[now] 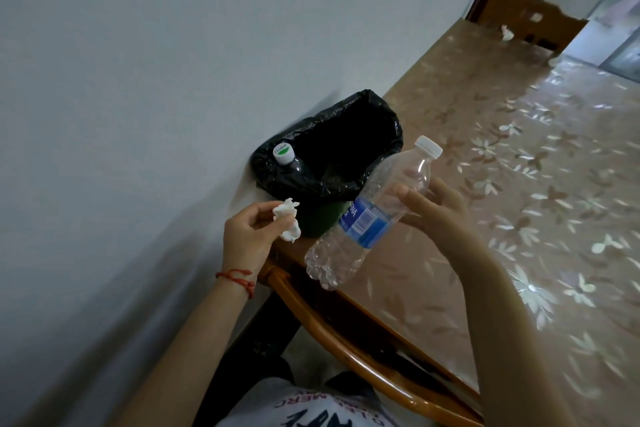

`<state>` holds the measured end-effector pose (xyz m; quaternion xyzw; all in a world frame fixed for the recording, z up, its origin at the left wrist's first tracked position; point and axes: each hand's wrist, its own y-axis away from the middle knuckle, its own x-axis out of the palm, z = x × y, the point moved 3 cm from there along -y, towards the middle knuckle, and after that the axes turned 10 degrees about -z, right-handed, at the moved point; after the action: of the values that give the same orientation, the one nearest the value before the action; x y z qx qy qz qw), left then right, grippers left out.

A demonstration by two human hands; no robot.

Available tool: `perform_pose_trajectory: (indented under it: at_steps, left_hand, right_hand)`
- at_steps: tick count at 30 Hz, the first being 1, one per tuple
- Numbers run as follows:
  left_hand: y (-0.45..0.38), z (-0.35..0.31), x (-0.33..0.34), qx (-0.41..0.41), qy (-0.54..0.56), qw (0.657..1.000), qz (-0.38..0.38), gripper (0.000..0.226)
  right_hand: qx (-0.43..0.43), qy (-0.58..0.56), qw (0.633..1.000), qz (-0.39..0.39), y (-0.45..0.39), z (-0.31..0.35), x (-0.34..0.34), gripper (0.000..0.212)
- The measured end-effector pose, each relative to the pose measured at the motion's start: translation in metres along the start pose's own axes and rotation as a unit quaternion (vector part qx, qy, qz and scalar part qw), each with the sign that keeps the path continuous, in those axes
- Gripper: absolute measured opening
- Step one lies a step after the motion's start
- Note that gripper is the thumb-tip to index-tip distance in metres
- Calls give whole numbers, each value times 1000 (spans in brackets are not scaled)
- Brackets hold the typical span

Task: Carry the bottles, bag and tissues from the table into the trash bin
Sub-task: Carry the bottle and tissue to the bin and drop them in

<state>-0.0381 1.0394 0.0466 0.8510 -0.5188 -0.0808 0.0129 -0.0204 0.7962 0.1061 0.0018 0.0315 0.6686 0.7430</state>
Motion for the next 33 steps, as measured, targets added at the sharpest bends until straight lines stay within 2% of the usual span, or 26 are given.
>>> perform_pose_trajectory:
  at_steps: [3, 7, 12, 17, 21, 27, 30, 33]
  left_hand:
    - [0, 0, 5, -1, -4, 1000, -7, 15]
    - [-1, 3, 8, -12, -5, 1000, -16, 16]
    - [0, 3, 9, -8, -3, 1000, -21, 15]
    - [4, 7, 11, -6, -18, 1000, -13, 16]
    - [7, 8, 15, -11, -24, 1000, -6, 15]
    - [9, 8, 15, -17, -11, 1000, -6, 16]
    - [10, 9, 14, -16, -10, 1000, -6, 15]
    - [9, 10, 14, -15, -17, 1000, -6, 15]
  right_hand:
    - [-12, 2, 1000, 2, -16, 13, -4, 23]
    - [-33, -7, 999, 3, -35, 31, -12, 55]
    - [-42, -33, 999, -12, -59, 49, -12, 73]
    - [-39, -42, 995, -78, -80, 49, 3, 67]
    - [-46, -6, 990, -135, -99, 36, 13, 50]
    - [-47, 131, 982, -124, -108, 10, 30, 40]
    - [-68, 184, 971, -139, -103, 2, 32, 51]
    - [-81, 233, 958, -145, -90, -1, 30, 50]
